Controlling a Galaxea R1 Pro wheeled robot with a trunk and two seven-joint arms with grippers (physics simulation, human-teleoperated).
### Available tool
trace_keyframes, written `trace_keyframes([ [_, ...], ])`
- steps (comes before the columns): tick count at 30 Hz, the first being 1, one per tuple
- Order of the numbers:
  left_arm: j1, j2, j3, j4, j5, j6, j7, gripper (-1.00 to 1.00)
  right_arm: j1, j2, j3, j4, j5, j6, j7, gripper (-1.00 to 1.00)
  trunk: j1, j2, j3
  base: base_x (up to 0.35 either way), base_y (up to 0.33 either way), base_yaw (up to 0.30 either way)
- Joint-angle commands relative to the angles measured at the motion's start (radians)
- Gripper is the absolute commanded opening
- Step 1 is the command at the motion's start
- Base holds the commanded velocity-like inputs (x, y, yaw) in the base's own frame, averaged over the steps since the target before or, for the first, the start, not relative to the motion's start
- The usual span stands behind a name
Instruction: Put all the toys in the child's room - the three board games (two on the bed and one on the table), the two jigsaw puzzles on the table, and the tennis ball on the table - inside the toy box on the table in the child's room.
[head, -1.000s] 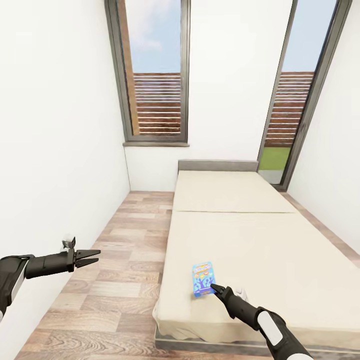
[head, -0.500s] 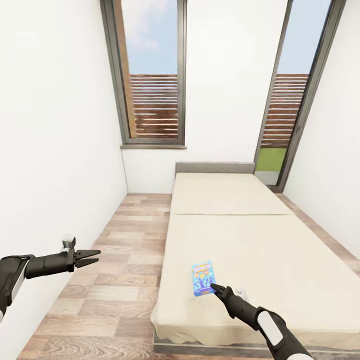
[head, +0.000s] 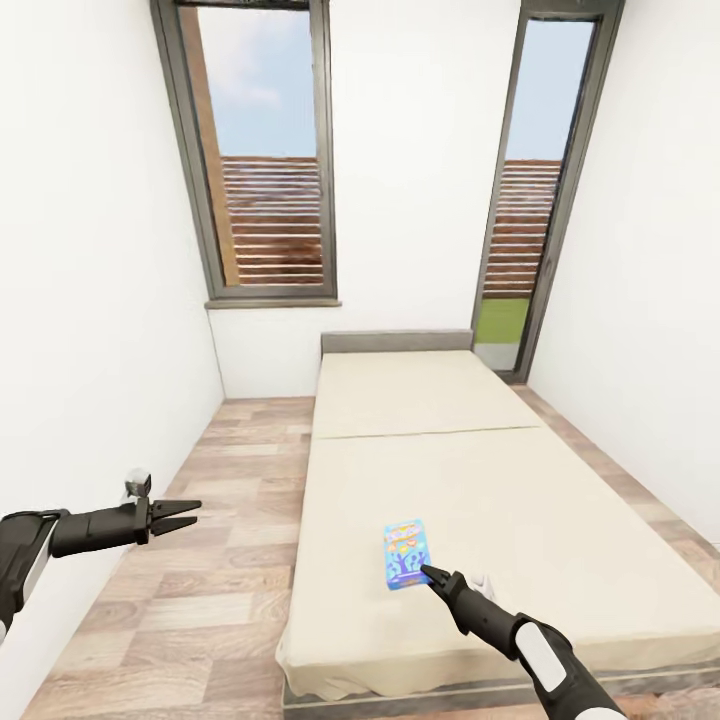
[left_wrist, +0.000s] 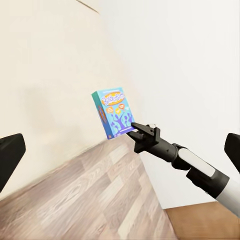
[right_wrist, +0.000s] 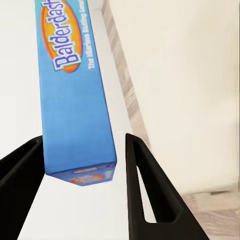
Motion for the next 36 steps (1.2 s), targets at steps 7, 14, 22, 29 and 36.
trace_keyframes([
  [7,0.000,0.000,0.002,-0.001,-0.009,0.010,-0.007,1.00,-0.001,0.000,-0.003,0.000,-0.005,0.007,0.002,-1.00,-0.027,0.049,0.026,0.000,0.000,-0.178],
  [14,0.000,0.000,0.001,-0.001,-0.009,0.009,-0.007,1.00,0.000,0.001,-0.002,0.000,-0.005,0.006,0.002,-1.00,-0.054,0.098,0.049,0.000,0.000,-0.023],
  [22,0.000,-0.007,0.001,-0.001,-0.013,0.009,-0.007,1.00,0.001,0.000,-0.003,0.000,-0.005,0.007,0.021,-1.00,-0.084,0.154,0.075,0.000,0.000,-0.068],
  [29,0.000,-0.013,0.000,-0.001,-0.016,0.009,-0.007,1.00,0.004,-0.024,-0.007,0.000,-0.007,0.007,0.071,-1.00,-0.111,0.203,0.099,0.000,0.000,-0.245],
  [36,0.000,-0.015,0.000,-0.002,-0.017,0.009,-0.007,1.00,0.007,-0.064,-0.011,0.001,-0.017,0.008,0.117,-1.00,-0.138,0.252,0.125,0.000,0.000,-0.273],
])
